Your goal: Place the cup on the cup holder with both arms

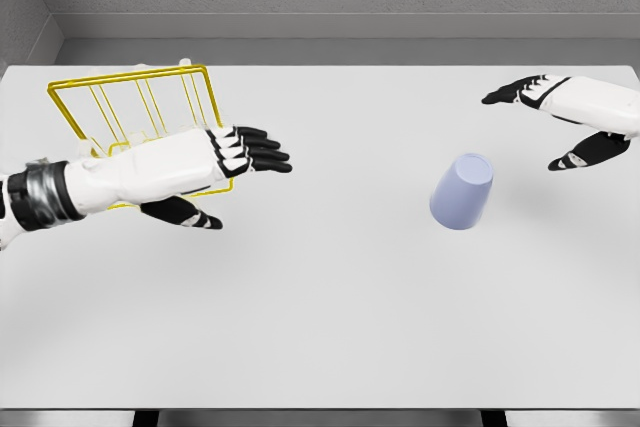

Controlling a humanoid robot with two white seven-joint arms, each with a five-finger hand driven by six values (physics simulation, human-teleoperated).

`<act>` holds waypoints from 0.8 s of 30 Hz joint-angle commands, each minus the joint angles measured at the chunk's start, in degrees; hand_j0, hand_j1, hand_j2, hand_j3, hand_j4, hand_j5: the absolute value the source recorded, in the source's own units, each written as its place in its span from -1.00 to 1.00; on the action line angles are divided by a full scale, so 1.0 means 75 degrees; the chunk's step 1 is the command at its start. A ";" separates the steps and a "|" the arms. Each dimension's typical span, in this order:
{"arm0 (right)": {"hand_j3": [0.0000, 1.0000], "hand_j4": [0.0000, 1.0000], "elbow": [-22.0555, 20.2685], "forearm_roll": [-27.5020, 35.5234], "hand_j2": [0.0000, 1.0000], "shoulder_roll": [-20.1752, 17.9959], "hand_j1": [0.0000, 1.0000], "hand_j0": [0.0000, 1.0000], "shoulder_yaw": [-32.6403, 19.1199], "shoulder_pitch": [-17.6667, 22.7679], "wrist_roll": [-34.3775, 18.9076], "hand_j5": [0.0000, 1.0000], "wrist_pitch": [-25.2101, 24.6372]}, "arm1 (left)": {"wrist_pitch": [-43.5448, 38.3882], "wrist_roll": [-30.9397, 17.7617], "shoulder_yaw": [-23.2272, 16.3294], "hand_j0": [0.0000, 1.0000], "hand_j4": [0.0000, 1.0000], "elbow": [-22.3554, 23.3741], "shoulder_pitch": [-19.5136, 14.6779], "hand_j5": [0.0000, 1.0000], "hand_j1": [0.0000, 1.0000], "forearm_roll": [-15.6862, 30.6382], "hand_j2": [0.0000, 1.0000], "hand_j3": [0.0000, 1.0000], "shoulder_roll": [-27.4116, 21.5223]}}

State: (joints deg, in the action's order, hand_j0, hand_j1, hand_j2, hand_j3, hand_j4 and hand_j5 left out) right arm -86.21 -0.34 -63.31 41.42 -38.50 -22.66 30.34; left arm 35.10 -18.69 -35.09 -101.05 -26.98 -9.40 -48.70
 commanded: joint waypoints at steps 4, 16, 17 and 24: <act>1.00 1.00 -0.0235 -0.0025 1.00 -0.0042 1.00 1.00 0.0044 -0.0047 -0.0037 1.00 -0.0014 | -0.0013 0.0313 -0.0922 1.00 1.00 -0.0003 0.0047 1.00 1.00 0.1182 1.00 1.00 0.0247; 1.00 1.00 -0.0317 -0.0915 1.00 0.0098 1.00 1.00 0.0302 -0.0304 -0.0295 1.00 -0.0026 | -0.0013 0.0184 -0.2481 1.00 1.00 -0.0003 -0.0211 1.00 1.00 0.4475 1.00 1.00 0.0258; 1.00 1.00 -0.0329 -0.1045 1.00 0.0133 1.00 1.00 0.0302 -0.0316 -0.0295 1.00 -0.0026 | -0.0013 0.0219 -0.2470 1.00 1.00 -0.0003 -0.0211 1.00 1.00 0.4592 1.00 1.00 0.0294; 1.00 1.00 -0.0329 -0.1642 1.00 0.0790 1.00 1.00 0.0454 -0.0340 -0.0365 1.00 -0.0049 | -0.0566 -0.0273 -0.2388 1.00 1.00 -0.0003 -0.0820 1.00 1.00 0.6022 1.00 1.00 0.0317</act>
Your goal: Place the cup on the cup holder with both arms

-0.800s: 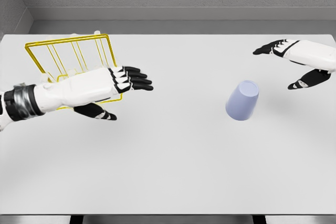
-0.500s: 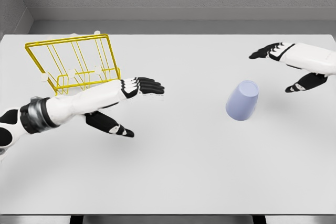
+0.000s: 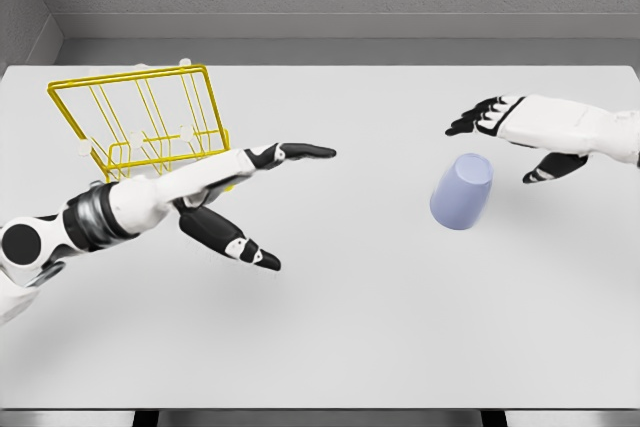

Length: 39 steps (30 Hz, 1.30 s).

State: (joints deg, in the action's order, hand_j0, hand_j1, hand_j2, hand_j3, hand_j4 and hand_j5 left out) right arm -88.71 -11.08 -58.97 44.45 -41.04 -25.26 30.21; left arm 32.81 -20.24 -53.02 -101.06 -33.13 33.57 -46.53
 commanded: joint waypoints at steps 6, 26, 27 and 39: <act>1.00 1.00 0.0027 -0.0351 1.00 0.0210 1.00 1.00 0.0237 -0.0012 -0.0019 1.00 -0.0044 | -0.0472 -0.0138 0.0038 1.00 1.00 -0.0002 0.0082 1.00 1.00 0.0258 1.00 1.00 0.0192; 1.00 1.00 0.0144 -0.0527 1.00 0.0515 1.00 1.00 0.0870 -0.0258 -0.0007 1.00 -0.0091 | -0.0331 -0.0149 0.0120 1.00 1.00 -0.0002 0.0246 1.00 1.00 0.0550 1.00 1.00 0.0051; 1.00 1.00 0.0191 -0.0527 1.00 0.0526 1.00 1.00 0.0952 -0.0281 -0.0019 1.00 -0.0091 | -0.0332 -0.0149 0.0108 1.00 1.00 -0.0002 0.0281 1.00 1.00 0.0680 1.00 1.00 0.0063; 0.99 0.99 0.0402 -0.0527 0.99 0.0597 0.99 0.99 0.1011 -0.0316 0.0005 0.99 -0.0079 | -0.0953 -0.0184 0.0800 1.00 1.00 -0.0002 0.0797 1.00 1.00 0.1031 1.00 1.00 0.0180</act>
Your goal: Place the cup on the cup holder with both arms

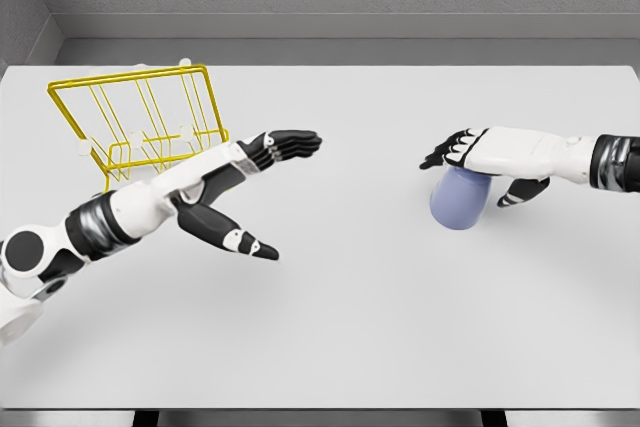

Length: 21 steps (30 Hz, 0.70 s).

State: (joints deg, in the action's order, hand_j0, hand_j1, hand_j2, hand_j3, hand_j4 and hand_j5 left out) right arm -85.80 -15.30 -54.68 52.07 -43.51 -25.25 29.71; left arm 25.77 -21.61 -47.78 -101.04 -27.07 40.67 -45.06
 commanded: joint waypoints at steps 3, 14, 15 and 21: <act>0.94 0.94 0.0108 0.0036 0.94 0.0084 0.94 0.94 0.0100 -0.0035 0.0004 0.94 -0.0001 | -0.0014 -0.0002 0.0054 1.00 1.00 -0.0005 0.0105 1.00 1.00 0.0085 1.00 1.00 -0.0003; 0.71 0.71 0.0401 0.0036 0.71 0.0295 0.71 0.71 0.0463 -0.0281 -0.0020 0.71 0.0058 | -0.0026 -0.0002 0.0054 1.00 1.00 -0.0005 0.0187 1.00 1.00 0.0073 1.00 1.00 -0.0015; 0.66 0.66 0.0401 0.0025 0.66 0.0295 0.66 0.66 0.0463 -0.0281 -0.0031 0.66 0.0069 | -0.0026 -0.0002 0.0066 1.00 1.00 -0.0005 0.0187 1.00 1.00 0.0073 1.00 1.00 -0.0015; 0.38 0.38 0.0401 0.0025 0.38 0.0283 0.38 0.38 0.0463 -0.0293 -0.0149 0.38 0.0245 | -0.0026 -0.0002 0.0078 1.00 1.00 -0.0005 0.0187 1.00 1.00 0.0073 1.00 1.00 -0.0038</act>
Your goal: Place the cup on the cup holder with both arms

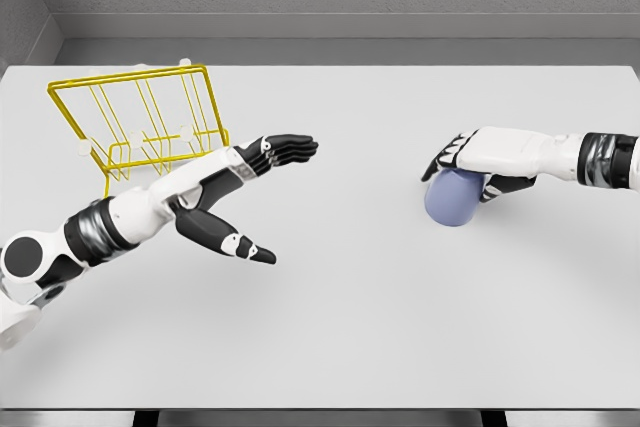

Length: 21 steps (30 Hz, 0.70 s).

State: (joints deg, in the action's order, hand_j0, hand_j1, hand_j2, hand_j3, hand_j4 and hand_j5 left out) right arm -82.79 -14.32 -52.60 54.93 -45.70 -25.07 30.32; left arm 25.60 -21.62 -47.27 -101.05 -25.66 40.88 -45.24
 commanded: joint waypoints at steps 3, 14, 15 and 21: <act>0.34 0.34 -0.0001 -0.0106 0.34 -0.0007 0.34 0.34 0.0082 -0.0012 -0.0173 0.34 0.0176 | -0.0004 0.0000 0.0022 1.00 1.00 -0.0003 0.0012 1.00 1.00 0.0045 1.00 1.00 -0.0015; 0.29 0.29 -0.0095 -0.0071 0.29 -0.0159 0.29 0.29 0.0082 -0.0363 -0.0161 0.29 0.0504 | -0.0004 0.0000 0.0022 1.00 1.00 -0.0003 0.0000 1.00 1.00 0.0034 1.00 1.00 -0.0015; 0.29 0.29 -0.0106 -0.0071 0.29 -0.0159 0.29 0.29 0.0082 -0.0398 -0.0161 0.29 0.0551 | -0.0004 0.0000 0.0022 1.00 1.00 -0.0003 0.0000 1.00 1.00 0.0034 1.00 1.00 -0.0015; 0.29 0.29 -0.0235 -0.0071 0.29 -0.0171 0.29 0.29 0.0082 -0.0433 -0.0161 0.29 0.0551 | -0.0004 0.0000 0.0010 1.00 1.00 -0.0003 0.0012 1.00 1.00 0.0034 1.00 1.00 -0.0003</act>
State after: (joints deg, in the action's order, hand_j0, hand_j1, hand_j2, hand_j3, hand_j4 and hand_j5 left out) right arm -84.35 -15.19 -53.78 55.60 -49.04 -26.30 34.47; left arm 25.61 -21.63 -47.19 -101.05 -25.58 40.79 -45.26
